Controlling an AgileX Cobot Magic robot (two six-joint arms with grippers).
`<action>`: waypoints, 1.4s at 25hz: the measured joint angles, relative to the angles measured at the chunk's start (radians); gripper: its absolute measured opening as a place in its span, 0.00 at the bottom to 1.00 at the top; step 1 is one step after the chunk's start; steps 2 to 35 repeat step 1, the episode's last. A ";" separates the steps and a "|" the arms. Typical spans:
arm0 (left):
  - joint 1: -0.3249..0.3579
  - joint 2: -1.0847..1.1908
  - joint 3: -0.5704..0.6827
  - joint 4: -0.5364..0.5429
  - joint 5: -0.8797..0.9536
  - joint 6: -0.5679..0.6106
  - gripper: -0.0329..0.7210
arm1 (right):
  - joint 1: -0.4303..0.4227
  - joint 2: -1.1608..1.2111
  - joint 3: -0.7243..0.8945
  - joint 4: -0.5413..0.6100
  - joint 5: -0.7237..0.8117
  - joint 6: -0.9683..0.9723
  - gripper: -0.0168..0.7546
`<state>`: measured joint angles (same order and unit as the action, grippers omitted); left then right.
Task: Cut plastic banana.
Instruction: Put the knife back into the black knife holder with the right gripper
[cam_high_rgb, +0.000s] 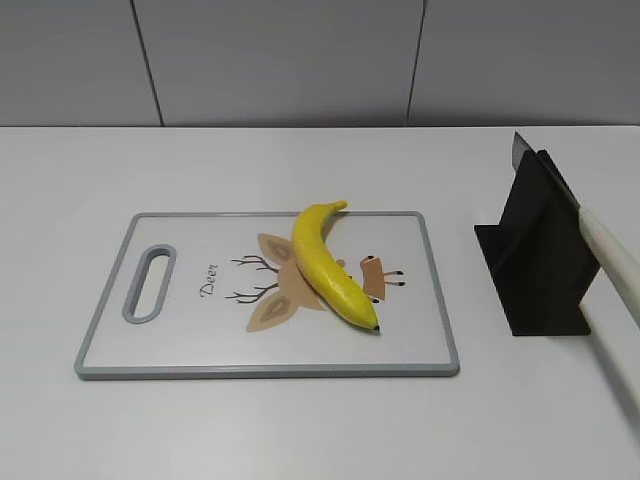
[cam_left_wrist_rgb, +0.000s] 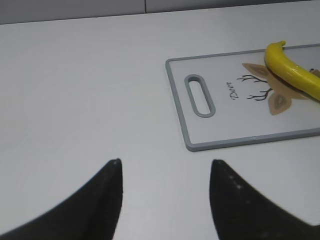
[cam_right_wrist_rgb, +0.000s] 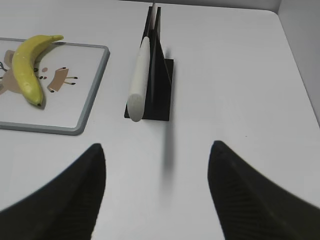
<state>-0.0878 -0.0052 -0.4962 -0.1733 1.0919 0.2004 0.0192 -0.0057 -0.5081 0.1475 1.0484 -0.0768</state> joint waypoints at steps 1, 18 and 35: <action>0.010 0.000 0.000 0.000 0.000 0.000 0.76 | 0.000 0.000 0.000 0.000 0.000 0.000 0.67; 0.010 0.000 0.000 0.000 0.000 0.000 0.76 | 0.000 0.000 0.000 0.000 0.000 0.000 0.67; 0.010 0.000 0.000 0.000 0.000 0.000 0.76 | 0.000 0.000 0.000 0.000 0.000 0.000 0.67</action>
